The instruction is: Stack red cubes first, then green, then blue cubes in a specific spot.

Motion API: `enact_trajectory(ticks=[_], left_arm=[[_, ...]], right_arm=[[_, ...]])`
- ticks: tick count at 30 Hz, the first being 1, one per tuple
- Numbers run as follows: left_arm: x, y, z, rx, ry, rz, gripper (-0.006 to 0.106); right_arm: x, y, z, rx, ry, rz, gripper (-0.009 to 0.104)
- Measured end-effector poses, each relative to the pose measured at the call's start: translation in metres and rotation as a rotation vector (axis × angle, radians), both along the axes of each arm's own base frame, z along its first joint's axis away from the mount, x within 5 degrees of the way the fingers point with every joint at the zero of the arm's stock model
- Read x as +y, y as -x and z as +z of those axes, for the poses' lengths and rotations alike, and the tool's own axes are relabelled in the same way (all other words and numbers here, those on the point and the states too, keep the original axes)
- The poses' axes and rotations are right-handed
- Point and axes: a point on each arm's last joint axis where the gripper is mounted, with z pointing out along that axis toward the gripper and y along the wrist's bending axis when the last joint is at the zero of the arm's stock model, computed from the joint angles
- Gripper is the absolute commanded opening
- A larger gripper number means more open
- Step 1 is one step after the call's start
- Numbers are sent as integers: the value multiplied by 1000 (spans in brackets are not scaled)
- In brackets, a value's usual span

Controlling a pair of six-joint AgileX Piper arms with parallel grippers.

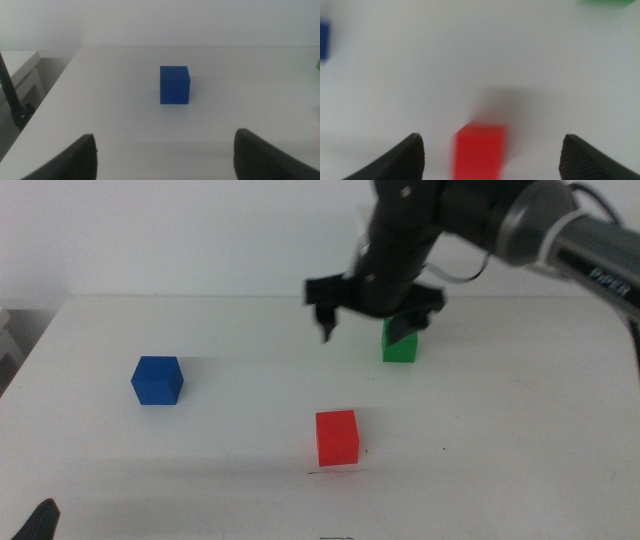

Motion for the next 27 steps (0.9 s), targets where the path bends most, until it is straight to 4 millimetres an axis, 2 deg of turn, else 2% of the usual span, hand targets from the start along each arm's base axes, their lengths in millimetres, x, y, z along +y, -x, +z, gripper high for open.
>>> enact_trajectory(ticks=[4, 6, 9, 14, 18, 27], left_arm=[[0, 0, 0, 0, 0, 0, 93], [0, 0, 0, 0, 0, 0, 93], [0, 0, 0, 0, 0, 0, 93], [0, 0, 0, 0, 0, 0, 93], [0, 0, 0, 0, 0, 0, 93], [0, 0, 0, 0, 0, 0, 93]], right_arm=[[-30, -19, 4, -96, 132, -8, 88], [-39, -28, 6, -159, 168, -16, 88], [-44, -38, 10, -244, 182, -24, 88], [-40, -45, 11, -323, 166, 17, 87], [-42, -59, 0, -329, 150, 7, 83], [-70, -108, -39, -267, 125, -31, 76]])
